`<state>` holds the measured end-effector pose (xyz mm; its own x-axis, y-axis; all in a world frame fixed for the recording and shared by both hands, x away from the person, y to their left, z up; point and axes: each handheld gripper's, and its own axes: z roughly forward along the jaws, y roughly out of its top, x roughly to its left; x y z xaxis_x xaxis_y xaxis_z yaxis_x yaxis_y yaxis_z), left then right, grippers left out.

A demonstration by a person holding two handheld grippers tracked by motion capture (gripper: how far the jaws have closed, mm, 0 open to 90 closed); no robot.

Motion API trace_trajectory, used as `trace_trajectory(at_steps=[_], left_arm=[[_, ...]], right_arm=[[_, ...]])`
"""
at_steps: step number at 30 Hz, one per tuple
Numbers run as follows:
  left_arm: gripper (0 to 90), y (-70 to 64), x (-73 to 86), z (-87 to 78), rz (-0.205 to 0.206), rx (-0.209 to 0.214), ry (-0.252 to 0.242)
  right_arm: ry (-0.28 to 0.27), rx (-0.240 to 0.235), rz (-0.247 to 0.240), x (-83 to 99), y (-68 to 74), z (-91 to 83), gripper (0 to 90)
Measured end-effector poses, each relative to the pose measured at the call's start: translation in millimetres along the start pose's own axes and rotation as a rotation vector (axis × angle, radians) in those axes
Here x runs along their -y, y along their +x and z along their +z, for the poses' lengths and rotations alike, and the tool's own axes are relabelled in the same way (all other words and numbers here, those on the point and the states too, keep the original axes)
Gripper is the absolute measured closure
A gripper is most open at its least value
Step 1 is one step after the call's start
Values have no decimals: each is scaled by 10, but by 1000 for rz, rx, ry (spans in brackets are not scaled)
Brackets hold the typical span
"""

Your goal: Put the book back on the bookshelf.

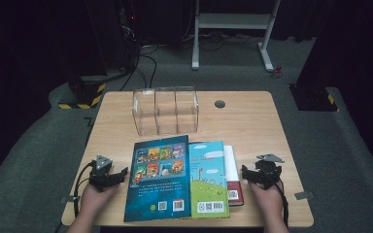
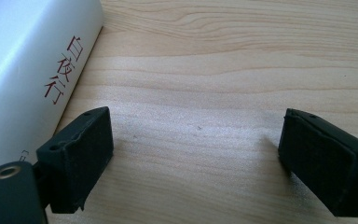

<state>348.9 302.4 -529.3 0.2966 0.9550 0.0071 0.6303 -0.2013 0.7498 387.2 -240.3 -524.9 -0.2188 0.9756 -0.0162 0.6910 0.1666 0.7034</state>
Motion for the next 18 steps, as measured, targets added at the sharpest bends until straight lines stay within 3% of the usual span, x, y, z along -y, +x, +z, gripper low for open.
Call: trace_trajectory(at_steps=[18], left_arm=[[257, -11, 7, -6, -18, -19, 1]], right_arm=[[1, -1, 1, -1, 1, 0, 97]])
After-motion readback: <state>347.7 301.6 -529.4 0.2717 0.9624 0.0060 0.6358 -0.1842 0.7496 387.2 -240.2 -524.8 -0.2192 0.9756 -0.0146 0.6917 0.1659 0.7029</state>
